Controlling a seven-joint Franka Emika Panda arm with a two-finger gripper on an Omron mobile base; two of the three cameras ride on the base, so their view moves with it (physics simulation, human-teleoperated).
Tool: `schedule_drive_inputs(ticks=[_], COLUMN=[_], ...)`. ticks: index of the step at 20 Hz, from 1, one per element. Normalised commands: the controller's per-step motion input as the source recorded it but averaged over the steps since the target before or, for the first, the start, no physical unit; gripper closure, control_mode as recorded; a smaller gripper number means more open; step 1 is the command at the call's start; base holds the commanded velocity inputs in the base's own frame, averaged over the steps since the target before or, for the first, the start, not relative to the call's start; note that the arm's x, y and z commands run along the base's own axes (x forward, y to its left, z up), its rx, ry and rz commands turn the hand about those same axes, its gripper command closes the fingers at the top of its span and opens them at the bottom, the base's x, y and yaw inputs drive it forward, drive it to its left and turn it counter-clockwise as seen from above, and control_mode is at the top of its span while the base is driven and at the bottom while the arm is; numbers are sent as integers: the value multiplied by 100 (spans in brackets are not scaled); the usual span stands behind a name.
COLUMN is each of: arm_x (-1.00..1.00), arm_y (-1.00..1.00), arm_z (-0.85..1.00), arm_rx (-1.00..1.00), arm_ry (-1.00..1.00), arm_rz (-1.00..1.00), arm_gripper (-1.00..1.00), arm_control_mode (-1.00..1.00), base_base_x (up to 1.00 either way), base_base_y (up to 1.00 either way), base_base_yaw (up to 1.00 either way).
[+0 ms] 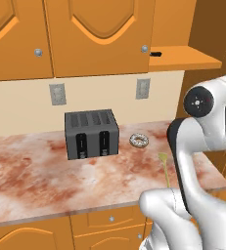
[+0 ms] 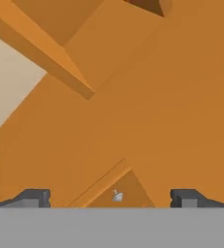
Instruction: Pick the pan from the cabinet and place it on the stove. Then turn on the stove burner for the pan.
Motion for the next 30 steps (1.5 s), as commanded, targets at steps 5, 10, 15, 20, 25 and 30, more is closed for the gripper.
schedule_drive_inputs(ticks=[5,10,15,20,25,30], arm_x=[0,0,8,19,18,4], arm_y=[95,78,59,30,26,30], arm_z=[0,0,7,17,24,20], arm_rx=[3,8,12,14,13,11], arm_ry=[-19,-23,-19,-15,-10,-11], arm_rz=[16,24,27,32,33,27], arm_gripper=[-100,-100,-100,-100,-100,-100], arm_control_mode=[-100,-100,-100,-100,-100,-100], base_base_x=[0,0,0,0,0,0], base_base_y=[0,0,0,0,0,0], base_base_yaw=[0,0,0,0,0,0])
